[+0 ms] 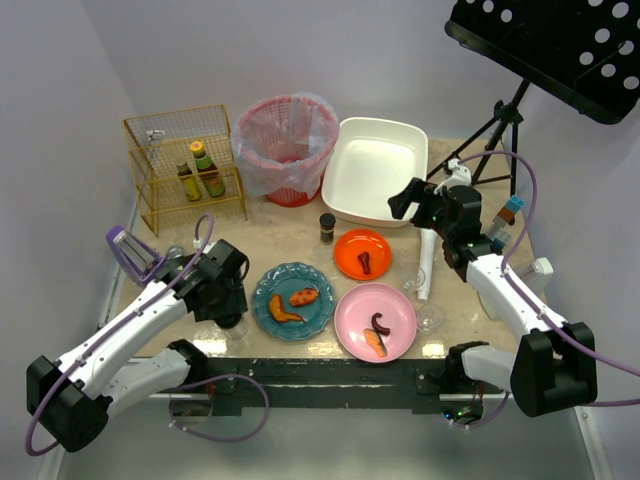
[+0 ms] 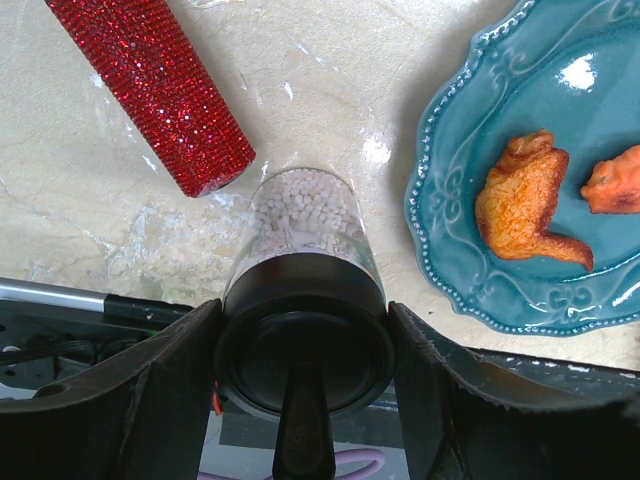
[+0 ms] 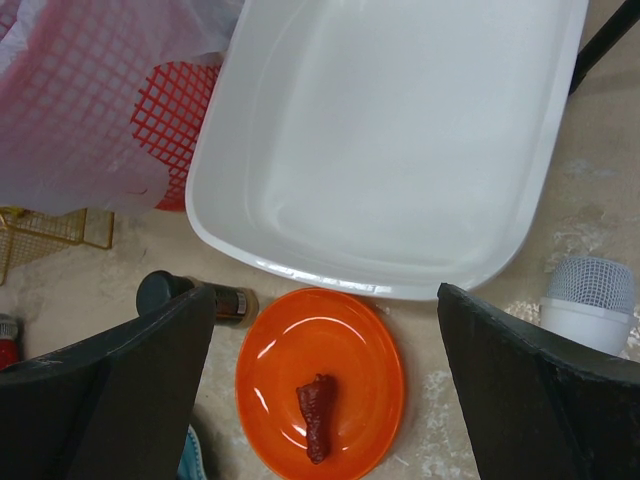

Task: Clear the kitchen counter

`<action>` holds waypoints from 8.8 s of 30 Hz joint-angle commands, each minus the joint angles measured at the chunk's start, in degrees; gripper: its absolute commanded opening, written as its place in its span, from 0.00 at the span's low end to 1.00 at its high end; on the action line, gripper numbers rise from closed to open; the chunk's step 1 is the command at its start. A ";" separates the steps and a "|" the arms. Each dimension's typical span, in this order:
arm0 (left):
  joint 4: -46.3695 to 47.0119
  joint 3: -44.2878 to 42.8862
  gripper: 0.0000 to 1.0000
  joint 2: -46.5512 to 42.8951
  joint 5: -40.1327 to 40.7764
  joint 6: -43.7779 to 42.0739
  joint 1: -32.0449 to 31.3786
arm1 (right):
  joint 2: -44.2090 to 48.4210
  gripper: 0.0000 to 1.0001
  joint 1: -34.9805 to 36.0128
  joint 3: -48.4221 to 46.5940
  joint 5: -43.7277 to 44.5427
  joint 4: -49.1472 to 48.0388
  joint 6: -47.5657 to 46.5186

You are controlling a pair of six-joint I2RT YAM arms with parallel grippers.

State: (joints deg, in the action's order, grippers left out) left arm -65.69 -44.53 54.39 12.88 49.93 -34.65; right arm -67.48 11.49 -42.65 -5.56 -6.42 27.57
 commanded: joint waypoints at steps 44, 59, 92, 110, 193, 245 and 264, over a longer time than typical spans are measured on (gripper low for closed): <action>21.21 -54.26 0.00 40.00 -4.97 -33.85 30.26 | -0.02 0.97 -0.15 -3.93 0.99 2.02 -1.38; 27.28 -53.64 0.00 42.90 -2.08 -34.64 30.61 | 0.69 0.97 -0.15 -3.58 1.43 2.55 -1.29; 38.97 -31.23 0.02 41.59 -3.57 -32.09 30.52 | 0.95 0.97 -0.15 -3.14 0.38 3.16 -1.03; 35.46 -36.06 0.78 39.30 -4.71 -31.65 30.52 | 2.53 0.97 -0.15 -2.87 0.82 4.13 -0.85; 52.23 -16.71 0.90 23.02 6.18 -11.96 -10.16 | 2.97 0.97 -0.15 -2.87 1.69 4.83 0.29; 56.29 -32.02 0.37 51.52 16.21 -23.48 -10.96 | 3.85 0.97 -0.15 -2.26 2.66 6.06 -0.94; 43.11 -14.54 0.00 18.58 11.98 -17.06 2.91 | 1.30 0.97 -0.15 -2.43 0.55 4.31 -0.33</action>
State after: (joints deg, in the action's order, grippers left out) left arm -18.37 -63.55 80.18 26.65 29.58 -38.20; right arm -65.56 11.49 -43.97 -4.08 -0.40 27.05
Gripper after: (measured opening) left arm 0.504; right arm 0.972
